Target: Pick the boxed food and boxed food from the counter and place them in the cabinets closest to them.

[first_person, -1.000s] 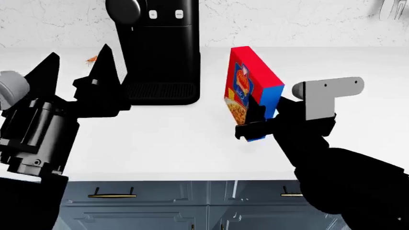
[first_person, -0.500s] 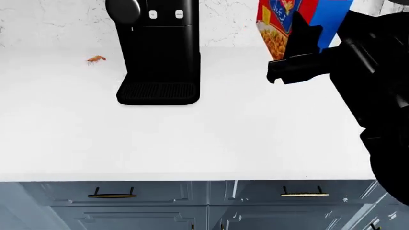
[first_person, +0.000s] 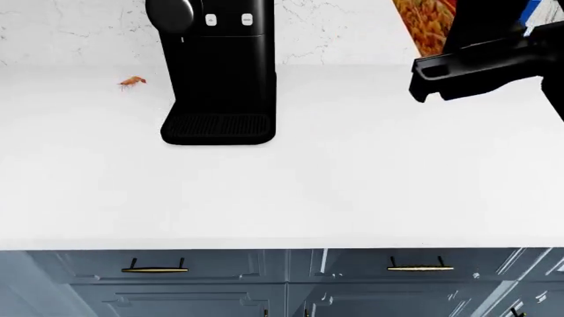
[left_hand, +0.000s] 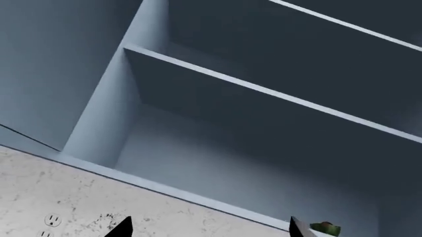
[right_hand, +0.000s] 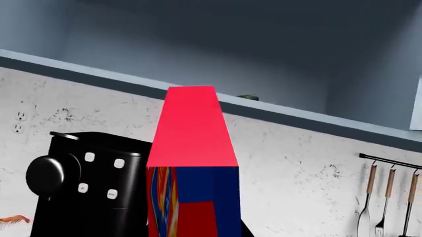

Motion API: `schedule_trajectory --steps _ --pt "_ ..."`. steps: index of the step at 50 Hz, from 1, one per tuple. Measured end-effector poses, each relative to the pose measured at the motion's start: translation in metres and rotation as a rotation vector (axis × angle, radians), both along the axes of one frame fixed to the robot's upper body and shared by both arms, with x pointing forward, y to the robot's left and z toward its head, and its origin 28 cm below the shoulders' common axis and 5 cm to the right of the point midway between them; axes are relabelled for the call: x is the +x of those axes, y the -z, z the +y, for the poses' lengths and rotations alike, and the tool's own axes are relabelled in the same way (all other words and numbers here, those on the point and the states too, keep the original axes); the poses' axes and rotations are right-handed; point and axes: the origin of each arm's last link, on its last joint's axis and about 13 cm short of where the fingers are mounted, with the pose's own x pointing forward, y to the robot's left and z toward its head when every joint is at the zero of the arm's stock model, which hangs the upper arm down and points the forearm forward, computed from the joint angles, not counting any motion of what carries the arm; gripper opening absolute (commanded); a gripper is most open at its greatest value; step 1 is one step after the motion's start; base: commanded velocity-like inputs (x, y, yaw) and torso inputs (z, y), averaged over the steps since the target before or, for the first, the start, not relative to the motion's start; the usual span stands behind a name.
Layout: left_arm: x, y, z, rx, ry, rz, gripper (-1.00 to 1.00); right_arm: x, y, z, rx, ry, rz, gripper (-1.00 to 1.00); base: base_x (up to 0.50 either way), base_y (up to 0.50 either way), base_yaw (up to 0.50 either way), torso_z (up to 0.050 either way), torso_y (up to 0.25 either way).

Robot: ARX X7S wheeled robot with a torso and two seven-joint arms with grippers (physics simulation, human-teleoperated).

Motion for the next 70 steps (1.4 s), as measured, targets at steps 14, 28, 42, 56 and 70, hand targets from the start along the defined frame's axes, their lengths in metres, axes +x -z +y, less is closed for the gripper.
schedule_trajectory --steps 14,28,42,56,70 --pt "-0.010 -0.007 0.006 0.002 -0.023 -0.032 1.00 -0.047 -0.008 0.002 -0.036 0.019 -0.116 -1.00 0.35 0.00 0.00 0.000 0.000" --pt "-0.020 -0.009 0.011 -0.007 -0.036 -0.064 1.00 -0.068 -0.012 0.006 -0.079 0.027 -0.182 -1.00 0.50 0.00 0.00 0.000 0.001" --pt "-0.022 -0.009 0.013 -0.005 -0.045 -0.073 1.00 -0.072 -0.014 0.010 -0.117 0.025 -0.194 -1.00 0.50 0.00 0.00 0.000 0.001" --pt "-0.022 -0.008 0.013 -0.001 -0.049 -0.073 1.00 -0.074 -0.016 0.012 -0.135 0.024 -0.199 -1.00 0.50 0.00 0.00 0.000 0.002" --pt "-0.022 -0.007 0.013 0.003 -0.052 -0.074 1.00 -0.085 -0.018 0.009 -0.109 0.021 -0.253 -1.00 0.25 0.00 0.00 0.000 0.000"
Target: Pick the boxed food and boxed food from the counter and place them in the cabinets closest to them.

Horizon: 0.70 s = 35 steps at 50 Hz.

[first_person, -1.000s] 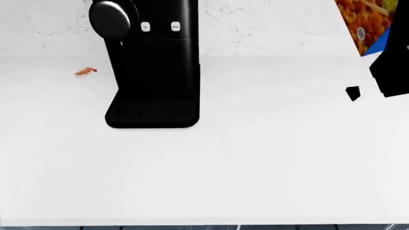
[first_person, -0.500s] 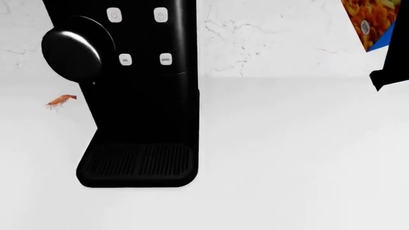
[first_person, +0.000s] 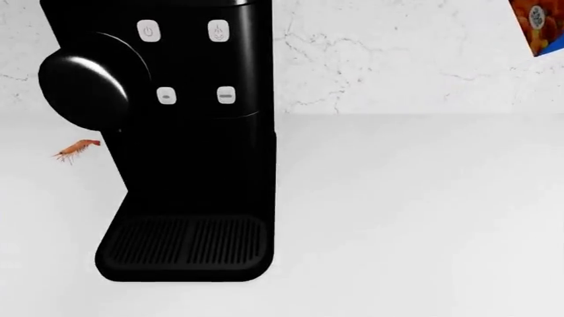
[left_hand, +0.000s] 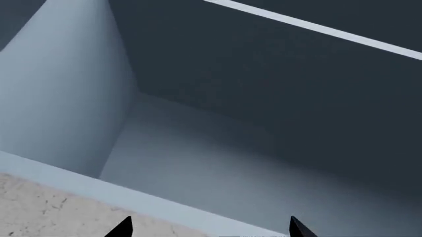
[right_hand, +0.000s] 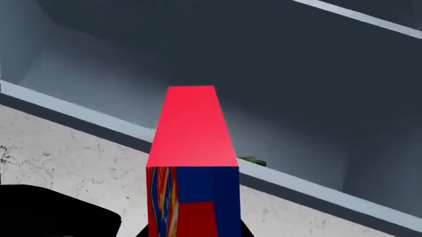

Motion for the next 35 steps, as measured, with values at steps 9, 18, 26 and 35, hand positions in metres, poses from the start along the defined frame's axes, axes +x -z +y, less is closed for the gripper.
schedule_trajectory --steps 9,18,26,35 --pt "-0.001 0.000 -0.001 0.003 0.002 -0.001 1.00 -0.015 -0.006 -0.010 0.045 0.003 -0.090 -1.00 0.00 0.00 0.00 0.000 0.001" --pt "-0.001 0.000 -0.002 0.003 0.004 -0.003 1.00 -0.025 -0.011 -0.019 0.075 0.018 -0.181 -1.00 0.00 0.00 0.00 0.000 0.000" --pt "-0.001 0.000 -0.002 0.004 0.004 -0.003 1.00 -0.028 -0.020 -0.023 0.109 0.034 -0.248 -1.00 0.00 0.00 0.00 0.000 0.000" --pt "0.000 0.000 -0.003 0.005 0.009 -0.002 1.00 -0.025 -0.040 -0.023 0.180 0.027 -0.283 -1.00 0.00 0.00 0.00 0.000 0.000"
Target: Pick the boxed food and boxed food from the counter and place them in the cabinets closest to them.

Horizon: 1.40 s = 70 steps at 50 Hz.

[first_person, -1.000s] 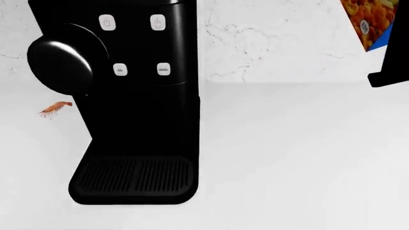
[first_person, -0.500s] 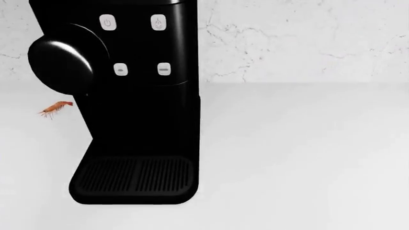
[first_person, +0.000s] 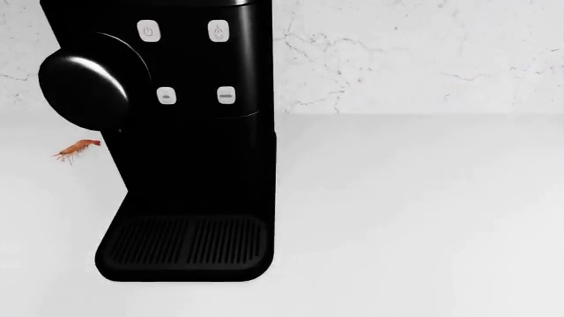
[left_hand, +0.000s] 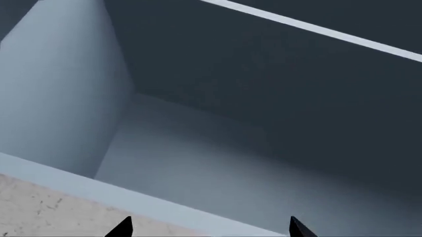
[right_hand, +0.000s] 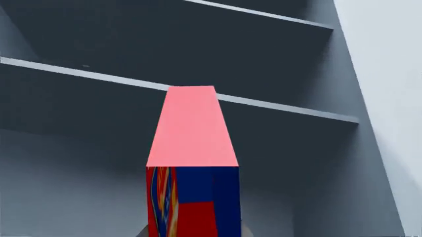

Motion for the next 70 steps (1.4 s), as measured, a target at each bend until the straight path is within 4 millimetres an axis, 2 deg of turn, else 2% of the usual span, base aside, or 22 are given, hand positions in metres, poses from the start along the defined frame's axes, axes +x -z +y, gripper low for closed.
schedule_trajectory --steps 10,20,41,70 --pt "0.000 0.000 -0.001 -0.001 0.006 0.002 1.00 0.006 -0.026 0.006 0.126 -0.074 0.044 -1.00 0.00 0.00 0.00 0.000 0.000" --pt "0.000 0.001 -0.001 -0.004 0.009 0.004 1.00 0.021 -0.047 0.015 0.216 -0.110 0.138 -1.00 0.00 0.00 0.00 0.000 0.000" --pt "0.000 0.001 0.001 -0.010 0.013 0.006 1.00 0.065 -0.091 0.029 0.219 -0.020 0.264 -1.00 0.00 0.00 0.00 0.000 0.000" --pt "0.001 0.002 -0.002 0.004 0.020 0.007 1.00 0.123 -0.146 0.020 0.370 -0.003 0.424 -1.00 0.00 0.00 0.00 0.000 0.000"
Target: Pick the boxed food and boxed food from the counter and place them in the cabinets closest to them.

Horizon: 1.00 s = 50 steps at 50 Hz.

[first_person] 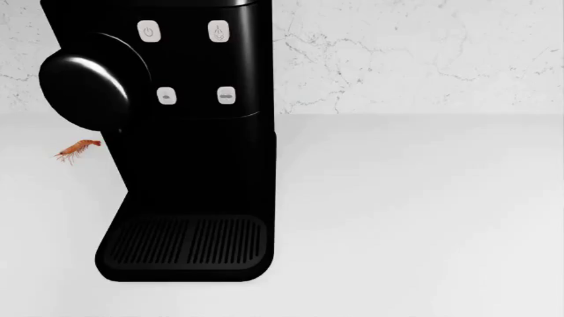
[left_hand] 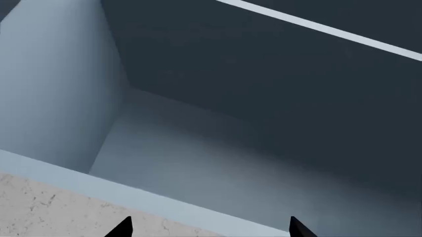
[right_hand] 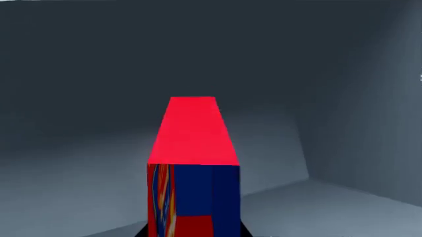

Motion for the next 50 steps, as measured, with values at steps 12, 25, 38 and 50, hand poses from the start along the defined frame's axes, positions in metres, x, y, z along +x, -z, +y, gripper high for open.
schedule_trajectory --steps 12,25,38,50 --pt "0.000 0.000 0.000 0.003 -0.002 -0.001 1.00 0.025 -0.008 -0.002 0.025 0.026 0.062 -1.00 0.00 0.00 0.00 0.000 0.000" --pt "-0.001 0.000 0.000 0.008 0.000 -0.006 1.00 0.039 -0.002 0.008 -0.081 0.085 0.107 1.00 0.00 0.00 0.00 0.000 0.000" --pt "-0.002 0.000 -0.001 0.017 0.004 -0.010 1.00 0.056 0.012 0.005 -0.166 0.148 0.265 1.00 0.00 0.00 0.00 0.000 0.000" --pt "-0.005 -0.001 -0.002 0.023 0.009 -0.016 1.00 0.048 0.007 0.007 -0.196 0.140 0.222 1.00 0.00 0.00 0.00 0.000 0.000"
